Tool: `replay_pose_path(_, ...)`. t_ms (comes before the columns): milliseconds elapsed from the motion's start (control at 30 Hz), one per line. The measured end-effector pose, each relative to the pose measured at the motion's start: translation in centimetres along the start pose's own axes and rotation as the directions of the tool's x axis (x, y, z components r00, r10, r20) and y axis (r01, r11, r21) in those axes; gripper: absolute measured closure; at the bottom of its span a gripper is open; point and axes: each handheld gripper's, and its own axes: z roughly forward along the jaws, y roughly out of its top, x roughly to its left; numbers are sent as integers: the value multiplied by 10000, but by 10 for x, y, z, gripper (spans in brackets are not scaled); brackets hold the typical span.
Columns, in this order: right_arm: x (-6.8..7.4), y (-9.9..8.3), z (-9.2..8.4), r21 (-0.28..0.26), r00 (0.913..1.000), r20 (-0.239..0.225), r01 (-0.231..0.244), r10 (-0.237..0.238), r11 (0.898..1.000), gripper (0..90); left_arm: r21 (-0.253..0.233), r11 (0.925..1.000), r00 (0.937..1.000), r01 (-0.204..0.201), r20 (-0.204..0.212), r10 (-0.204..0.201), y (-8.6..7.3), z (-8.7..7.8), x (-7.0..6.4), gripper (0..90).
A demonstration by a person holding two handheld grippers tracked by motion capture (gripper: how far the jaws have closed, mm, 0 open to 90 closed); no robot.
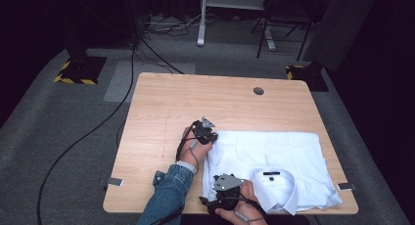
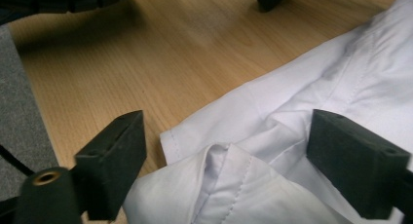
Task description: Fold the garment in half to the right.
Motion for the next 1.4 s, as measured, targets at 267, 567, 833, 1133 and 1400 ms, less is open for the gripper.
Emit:
replay_pose_path(267,-13,1,-8,-11,9986,507,-122,123,9999,641,0,10000,10000,-58,-52,58,0,0,-1,863)
replay_pose_path(567,-17,4,-10,304,9976,686,-32,11,9995,822,12,9998,9997,-183,-142,183,0,0,-2,863)
replay_pose_path(833,-22,5,-12,251,9981,413,-465,455,9986,841,-27,10000,9999,16,-150,-17,0,-1,-1,863)
replay_pose_path(1133,-19,18,-22,-397,9976,155,-663,669,9970,846,-727,9960,9986,515,-40,-519,7,-26,4,866)
replay_pose_path(1400,-10,40,-27,-1033,9986,-186,-517,501,9933,846,-901,9947,9983,485,-271,-512,12,-54,12,866)
